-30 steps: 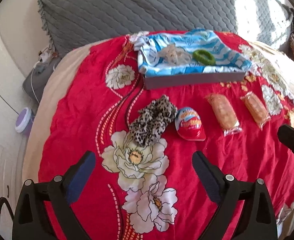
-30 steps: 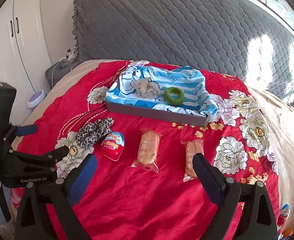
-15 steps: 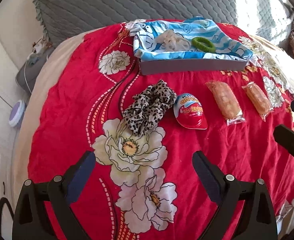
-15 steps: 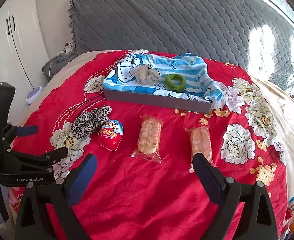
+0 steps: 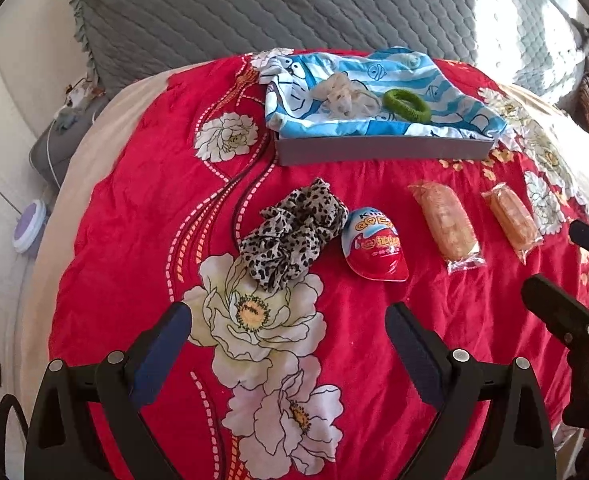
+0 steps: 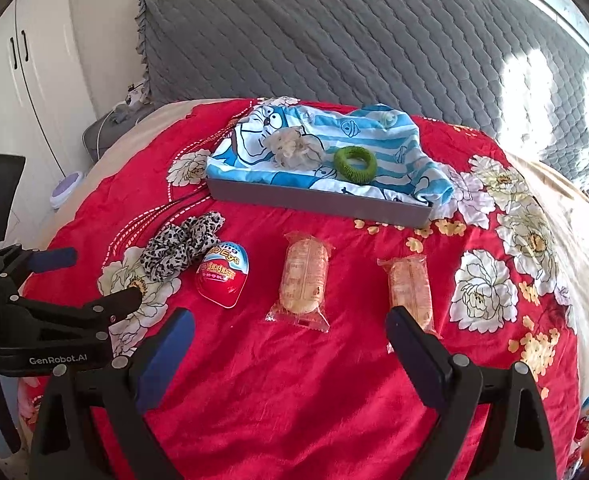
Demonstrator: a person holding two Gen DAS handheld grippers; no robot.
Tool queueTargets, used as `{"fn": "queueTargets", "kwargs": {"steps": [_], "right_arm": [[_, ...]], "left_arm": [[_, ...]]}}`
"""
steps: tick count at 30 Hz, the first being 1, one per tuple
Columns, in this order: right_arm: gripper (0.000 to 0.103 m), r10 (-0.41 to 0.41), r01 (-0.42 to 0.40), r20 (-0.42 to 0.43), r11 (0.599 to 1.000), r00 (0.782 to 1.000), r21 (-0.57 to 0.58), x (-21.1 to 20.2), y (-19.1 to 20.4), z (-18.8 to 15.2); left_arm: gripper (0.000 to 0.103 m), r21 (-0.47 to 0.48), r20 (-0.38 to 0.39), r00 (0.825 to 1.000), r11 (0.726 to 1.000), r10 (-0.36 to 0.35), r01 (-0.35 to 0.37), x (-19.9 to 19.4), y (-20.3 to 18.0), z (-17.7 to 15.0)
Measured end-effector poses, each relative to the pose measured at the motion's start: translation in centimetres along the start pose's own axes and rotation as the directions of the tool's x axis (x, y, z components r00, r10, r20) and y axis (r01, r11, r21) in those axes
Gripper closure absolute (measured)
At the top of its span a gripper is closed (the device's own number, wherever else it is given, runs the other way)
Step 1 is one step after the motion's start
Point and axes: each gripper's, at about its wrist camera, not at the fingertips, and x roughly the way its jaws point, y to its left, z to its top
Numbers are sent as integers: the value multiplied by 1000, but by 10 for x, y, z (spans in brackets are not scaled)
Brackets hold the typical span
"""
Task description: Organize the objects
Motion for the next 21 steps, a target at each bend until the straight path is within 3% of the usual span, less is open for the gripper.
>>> {"fn": "queueTargets", "kwargs": {"steps": [21], "right_arm": [[6,-33,33,-60,999,998,-4,30,2,0]], "left_arm": [[5,-17,-15,1000,1000,8,-9,25,15,7]]}}
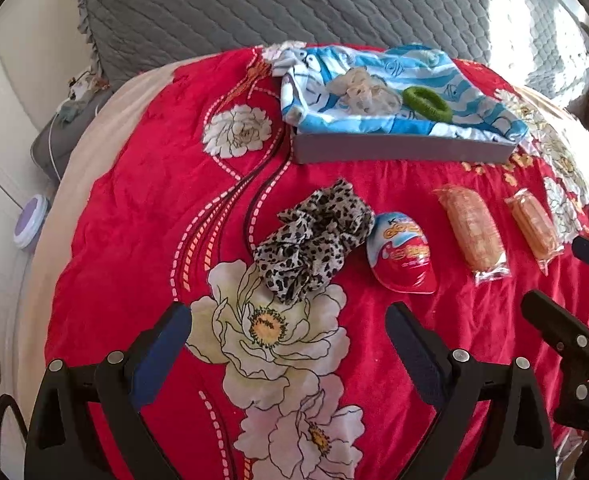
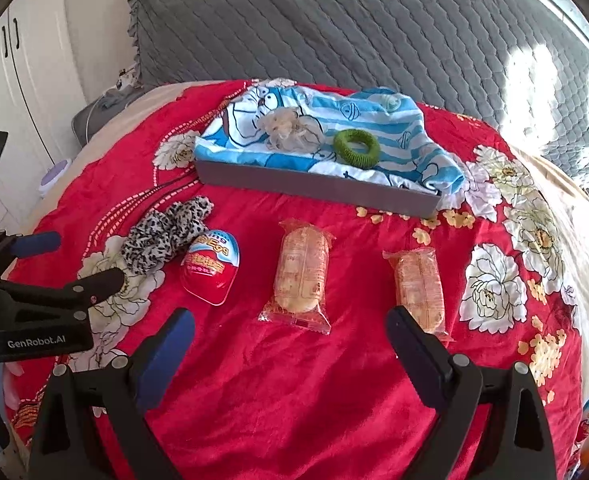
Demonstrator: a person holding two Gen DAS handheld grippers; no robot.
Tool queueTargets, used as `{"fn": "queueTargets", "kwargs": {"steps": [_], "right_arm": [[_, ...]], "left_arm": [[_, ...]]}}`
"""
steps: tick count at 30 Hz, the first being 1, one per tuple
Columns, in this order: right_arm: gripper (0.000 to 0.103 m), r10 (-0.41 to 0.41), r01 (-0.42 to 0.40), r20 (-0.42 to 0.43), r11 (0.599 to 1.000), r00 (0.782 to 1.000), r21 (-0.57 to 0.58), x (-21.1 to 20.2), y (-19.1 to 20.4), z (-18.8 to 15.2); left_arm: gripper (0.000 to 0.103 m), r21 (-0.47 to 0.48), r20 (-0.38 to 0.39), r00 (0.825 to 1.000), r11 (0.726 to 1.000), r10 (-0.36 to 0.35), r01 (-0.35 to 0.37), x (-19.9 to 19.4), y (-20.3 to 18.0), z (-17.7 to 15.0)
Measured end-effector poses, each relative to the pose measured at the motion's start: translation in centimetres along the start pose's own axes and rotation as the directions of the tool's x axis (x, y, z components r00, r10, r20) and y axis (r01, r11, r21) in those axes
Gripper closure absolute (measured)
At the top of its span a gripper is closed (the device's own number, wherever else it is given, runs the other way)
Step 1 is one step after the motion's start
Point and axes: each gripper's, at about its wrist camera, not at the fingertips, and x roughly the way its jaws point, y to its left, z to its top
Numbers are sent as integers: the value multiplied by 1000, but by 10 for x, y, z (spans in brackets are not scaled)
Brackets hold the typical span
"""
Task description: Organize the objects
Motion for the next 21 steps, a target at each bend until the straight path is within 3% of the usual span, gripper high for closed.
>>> {"fn": "queueTargets", "kwargs": {"steps": [21], "right_arm": [[6,-47,48,-52,999,998,25,43,-9,11]], "left_arm": [[5,34,-42,999,999,12,-10,53,8,11]]}}
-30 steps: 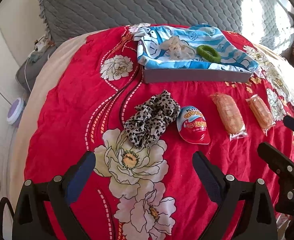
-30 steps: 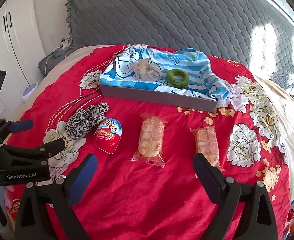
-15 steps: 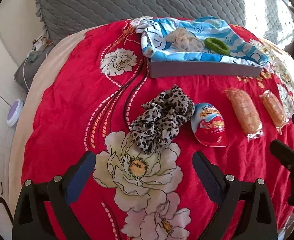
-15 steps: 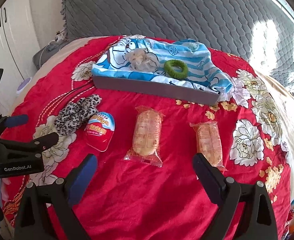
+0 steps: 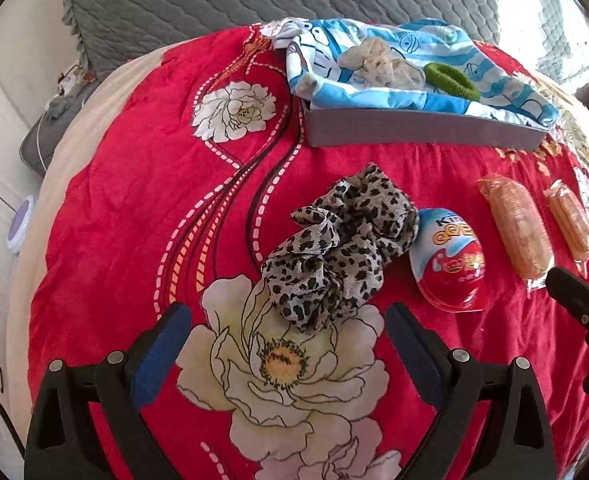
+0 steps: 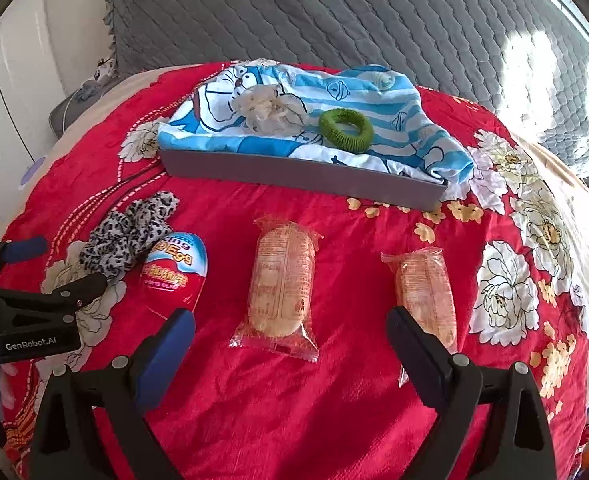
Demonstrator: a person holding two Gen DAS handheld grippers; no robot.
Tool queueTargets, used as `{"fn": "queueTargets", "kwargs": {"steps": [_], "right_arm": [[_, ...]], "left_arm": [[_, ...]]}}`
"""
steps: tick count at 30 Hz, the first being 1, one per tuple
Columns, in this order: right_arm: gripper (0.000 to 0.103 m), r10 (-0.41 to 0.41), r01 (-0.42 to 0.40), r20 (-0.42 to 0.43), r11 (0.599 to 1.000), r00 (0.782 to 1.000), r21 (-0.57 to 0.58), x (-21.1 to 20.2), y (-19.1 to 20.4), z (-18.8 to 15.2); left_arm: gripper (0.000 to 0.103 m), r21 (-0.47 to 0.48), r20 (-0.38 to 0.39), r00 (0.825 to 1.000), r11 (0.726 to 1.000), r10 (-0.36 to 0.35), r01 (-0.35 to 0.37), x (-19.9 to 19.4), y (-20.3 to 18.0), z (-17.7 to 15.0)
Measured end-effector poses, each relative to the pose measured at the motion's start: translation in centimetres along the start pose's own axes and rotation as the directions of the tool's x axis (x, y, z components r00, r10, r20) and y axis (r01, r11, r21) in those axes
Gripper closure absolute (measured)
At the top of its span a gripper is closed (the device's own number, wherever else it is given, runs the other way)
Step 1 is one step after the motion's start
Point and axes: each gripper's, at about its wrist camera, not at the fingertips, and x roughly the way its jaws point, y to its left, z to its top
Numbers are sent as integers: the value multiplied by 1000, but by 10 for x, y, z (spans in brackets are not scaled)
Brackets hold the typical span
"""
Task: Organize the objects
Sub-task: 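Move left tool to the leopard-print scrunchie while right tool moves to a wrapped pastry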
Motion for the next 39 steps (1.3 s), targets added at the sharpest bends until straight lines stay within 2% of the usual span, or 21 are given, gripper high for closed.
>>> {"fn": "queueTargets", "kwargs": {"steps": [12,28,39], "right_arm": [[6,-47,48,-39,999,998,11,30,-8,5],[6,-64,64,-57,998,996,0,51,-6,11],[7,-92,92,-61,996,994,-2,64,-9,16]], "left_arm": [[5,0,11,1000,1000,-14,14,18,3,9],[5,7,11,1000,1000,-18,17,34,3,19],[5,-16,19,998,998,-56,56,47,3,30]]}}
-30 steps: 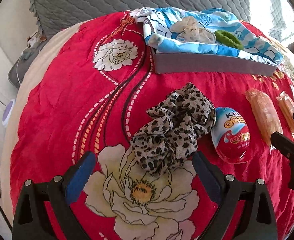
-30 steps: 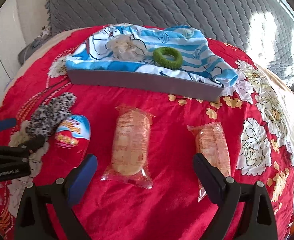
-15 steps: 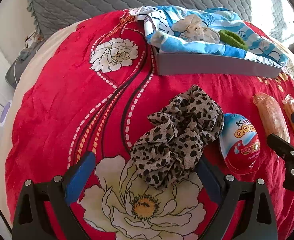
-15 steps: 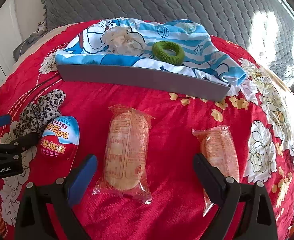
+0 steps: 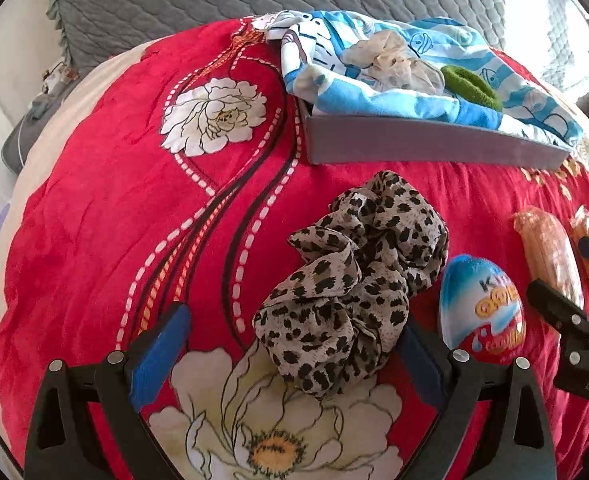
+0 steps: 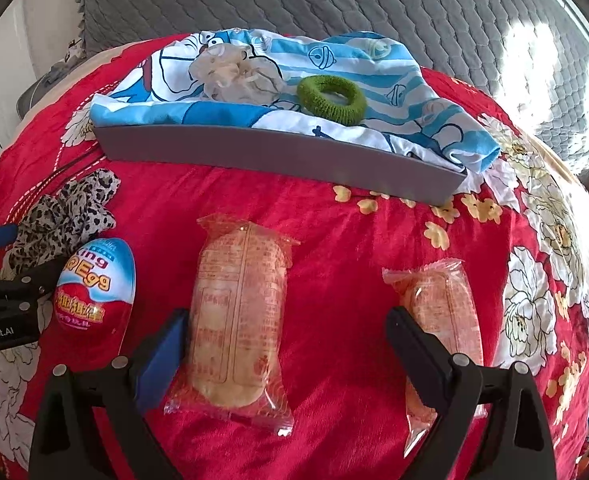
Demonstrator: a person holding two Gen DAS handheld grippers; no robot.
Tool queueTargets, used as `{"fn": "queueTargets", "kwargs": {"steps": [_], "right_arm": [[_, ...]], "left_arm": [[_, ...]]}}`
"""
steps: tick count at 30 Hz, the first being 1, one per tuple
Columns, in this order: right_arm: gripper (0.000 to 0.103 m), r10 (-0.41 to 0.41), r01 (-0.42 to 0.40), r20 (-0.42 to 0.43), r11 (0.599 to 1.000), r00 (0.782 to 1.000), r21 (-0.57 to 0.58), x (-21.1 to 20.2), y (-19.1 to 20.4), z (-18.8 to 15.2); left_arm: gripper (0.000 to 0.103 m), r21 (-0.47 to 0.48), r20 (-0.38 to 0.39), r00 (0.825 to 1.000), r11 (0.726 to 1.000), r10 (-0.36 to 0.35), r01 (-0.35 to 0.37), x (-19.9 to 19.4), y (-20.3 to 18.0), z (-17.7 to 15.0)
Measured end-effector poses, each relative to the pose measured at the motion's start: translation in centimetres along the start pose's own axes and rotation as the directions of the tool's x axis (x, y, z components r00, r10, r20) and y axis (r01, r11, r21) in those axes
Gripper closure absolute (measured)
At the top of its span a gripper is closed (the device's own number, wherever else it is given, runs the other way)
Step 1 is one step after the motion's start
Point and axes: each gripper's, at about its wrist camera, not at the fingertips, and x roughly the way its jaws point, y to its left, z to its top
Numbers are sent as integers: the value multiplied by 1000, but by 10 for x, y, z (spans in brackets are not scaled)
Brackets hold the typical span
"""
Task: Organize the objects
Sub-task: 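Move left tool to the leopard-print scrunchie while right tool moves to a wrapped pastry, then grasp the leopard-print scrunchie with left tool while right tool grasps the wrapped pastry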
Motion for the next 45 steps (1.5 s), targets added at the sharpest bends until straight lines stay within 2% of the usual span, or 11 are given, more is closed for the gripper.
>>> {"fn": "queueTargets", "kwargs": {"steps": [8,10,12,16,20,22,27,36,45], "right_arm": [[19,9,-9,-4,1000,1000,-21,7,5,6],[24,12,-13,-4,1000,1000,-22,9,6,6],[30,20,-20,-1,999,1000,-28,9,7,7],[42,31,-31,-3,998,1000,-54,11,14,11],[52,46,-46,-5,997,999,-55,11,17,15],[58,54,-54,-4,997,999,-60,11,18,16],[61,62,-61,-1,996,998,-61,12,18,18],[62,70,-70,6,996,998,-54,10,18,19],[63,77,-76,18,996,997,-47,6,15,18]], "left_arm": [[6,-23,18,1000,999,-23,24,7,2,13],[9,-26,16,999,999,-40,40,9,1,15],[20,-13,26,999,999,-48,48,9,-1,17],[29,17,25,997,997,-70,70,11,-6,23],[52,21,26,994,995,-102,101,11,-7,28],[56,21,26,993,993,-113,113,12,-8,29],[78,31,37,989,990,-140,139,9,-11,31],[86,44,35,983,983,-178,177,6,-14,30],[89,50,47,980,980,-195,193,-2,-14,30]]}}
